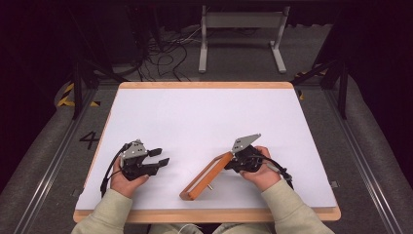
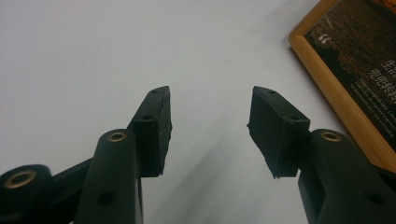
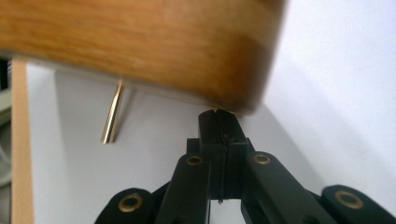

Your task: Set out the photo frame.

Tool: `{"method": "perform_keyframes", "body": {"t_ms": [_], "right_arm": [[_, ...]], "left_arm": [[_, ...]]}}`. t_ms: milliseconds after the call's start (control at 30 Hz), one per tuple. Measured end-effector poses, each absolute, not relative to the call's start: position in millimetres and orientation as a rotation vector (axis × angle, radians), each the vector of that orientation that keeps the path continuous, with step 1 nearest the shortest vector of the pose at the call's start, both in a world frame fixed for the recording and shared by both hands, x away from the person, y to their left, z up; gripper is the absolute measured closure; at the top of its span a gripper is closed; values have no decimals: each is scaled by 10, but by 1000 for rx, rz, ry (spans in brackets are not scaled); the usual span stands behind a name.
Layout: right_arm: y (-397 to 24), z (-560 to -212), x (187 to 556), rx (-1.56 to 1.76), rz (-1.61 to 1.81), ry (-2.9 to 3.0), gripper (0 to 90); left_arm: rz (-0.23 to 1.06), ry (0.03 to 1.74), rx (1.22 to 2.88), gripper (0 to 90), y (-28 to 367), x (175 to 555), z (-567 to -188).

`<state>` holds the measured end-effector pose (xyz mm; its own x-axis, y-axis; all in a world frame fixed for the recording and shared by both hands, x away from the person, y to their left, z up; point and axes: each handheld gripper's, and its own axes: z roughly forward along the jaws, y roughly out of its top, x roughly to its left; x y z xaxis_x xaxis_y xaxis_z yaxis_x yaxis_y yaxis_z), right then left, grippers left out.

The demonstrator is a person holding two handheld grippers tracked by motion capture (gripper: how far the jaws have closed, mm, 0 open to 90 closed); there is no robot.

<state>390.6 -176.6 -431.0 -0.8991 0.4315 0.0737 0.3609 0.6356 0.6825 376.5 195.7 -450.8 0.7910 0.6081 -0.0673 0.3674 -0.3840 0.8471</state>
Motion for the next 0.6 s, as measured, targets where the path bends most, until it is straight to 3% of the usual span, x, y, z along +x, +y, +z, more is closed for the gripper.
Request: {"method": "perform_keyframes", "body": {"t_ms": [600], "right_arm": [[-1454, -4260, 4200, 704, 1172, 2716, 900]], "left_arm": [[320, 727, 2017, 495, 1961, 3767, -4507]]}}
